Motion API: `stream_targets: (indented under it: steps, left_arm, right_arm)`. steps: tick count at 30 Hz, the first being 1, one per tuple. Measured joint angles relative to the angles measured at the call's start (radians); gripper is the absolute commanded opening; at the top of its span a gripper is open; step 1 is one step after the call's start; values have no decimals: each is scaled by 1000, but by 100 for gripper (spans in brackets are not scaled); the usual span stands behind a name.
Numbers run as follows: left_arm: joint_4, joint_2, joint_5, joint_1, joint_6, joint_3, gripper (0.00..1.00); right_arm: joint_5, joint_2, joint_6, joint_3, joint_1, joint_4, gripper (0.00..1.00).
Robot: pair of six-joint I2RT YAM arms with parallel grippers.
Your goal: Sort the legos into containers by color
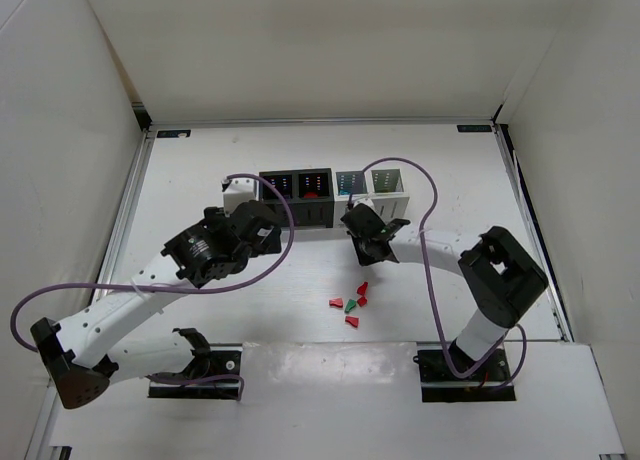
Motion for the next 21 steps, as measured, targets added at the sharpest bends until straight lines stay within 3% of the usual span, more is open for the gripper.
stream_targets:
  steps: [4, 10, 15, 18, 21]
  left_arm:
    - [-3, -4, -1, 0, 2, 0, 100]
    - [31, -13, 23, 0, 42, -16, 100]
    - [90, 21, 123, 0, 115, -32, 100]
    - [130, 77, 198, -2, 160, -31, 100]
    - [154, 160, 265, -18, 201, -24, 100]
  right_arm:
    - [26, -48, -3, 2, 41, -67, 2]
    - [37, -309, -54, 110, 58, -163, 2]
    - [-69, -372, -91, 267, -138, -138, 2]
    - [-130, -300, -99, 335, -278, -114, 2]
    - [-173, -193, -109, 395, -332, -114, 7]
